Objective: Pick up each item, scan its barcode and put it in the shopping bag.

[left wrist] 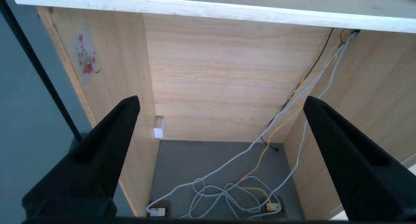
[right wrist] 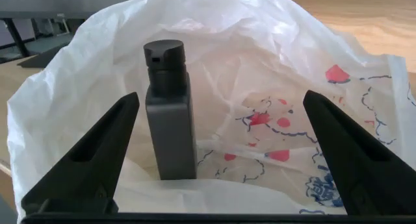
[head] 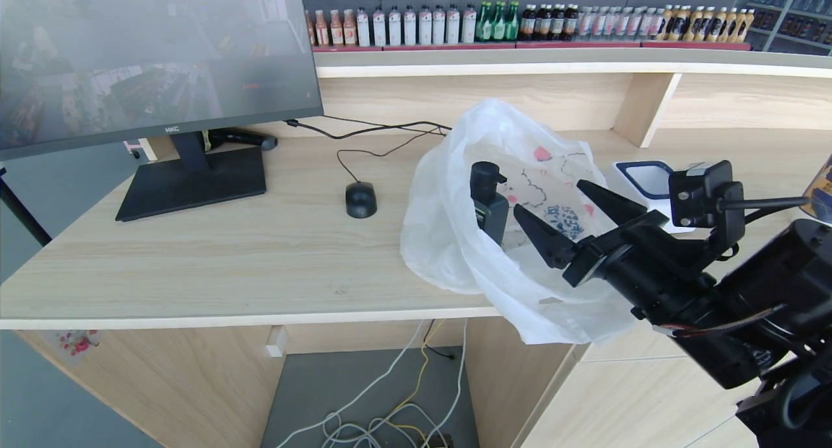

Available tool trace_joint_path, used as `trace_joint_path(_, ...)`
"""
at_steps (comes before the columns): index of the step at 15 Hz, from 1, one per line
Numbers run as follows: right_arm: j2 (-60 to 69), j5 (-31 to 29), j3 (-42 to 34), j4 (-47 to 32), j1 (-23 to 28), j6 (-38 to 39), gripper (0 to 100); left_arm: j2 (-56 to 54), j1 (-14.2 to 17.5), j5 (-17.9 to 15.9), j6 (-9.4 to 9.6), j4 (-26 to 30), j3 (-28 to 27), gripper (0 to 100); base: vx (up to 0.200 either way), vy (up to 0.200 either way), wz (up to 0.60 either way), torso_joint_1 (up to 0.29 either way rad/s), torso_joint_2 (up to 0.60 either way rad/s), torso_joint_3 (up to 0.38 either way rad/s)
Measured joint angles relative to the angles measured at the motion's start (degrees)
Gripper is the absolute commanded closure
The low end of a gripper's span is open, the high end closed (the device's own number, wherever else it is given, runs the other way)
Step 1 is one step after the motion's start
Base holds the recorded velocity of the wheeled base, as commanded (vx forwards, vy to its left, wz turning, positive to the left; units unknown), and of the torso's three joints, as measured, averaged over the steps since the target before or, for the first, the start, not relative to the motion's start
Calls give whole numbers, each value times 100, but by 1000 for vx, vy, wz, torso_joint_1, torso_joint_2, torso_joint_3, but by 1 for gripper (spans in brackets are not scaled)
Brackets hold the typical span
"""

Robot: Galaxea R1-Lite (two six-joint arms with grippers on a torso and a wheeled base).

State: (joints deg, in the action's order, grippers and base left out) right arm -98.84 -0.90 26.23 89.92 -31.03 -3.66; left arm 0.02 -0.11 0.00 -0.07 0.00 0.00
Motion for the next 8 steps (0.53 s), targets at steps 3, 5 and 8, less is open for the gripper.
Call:
trace_joint_path(3,328,1,-361,0,116,-1,0,0,6,0,-6,0,0,0,-67,0,0,4,-1,1)
trace_joint_path(5,621,1,-571,7,140,-22,0,0,6,0,-20,0,0,0,-200,0,0,7,0,2)
trace_joint_path(8,830,4,-647,2,143,-41,0,0,6,0,-11,0,0,0,0,0,0,0,0,0)
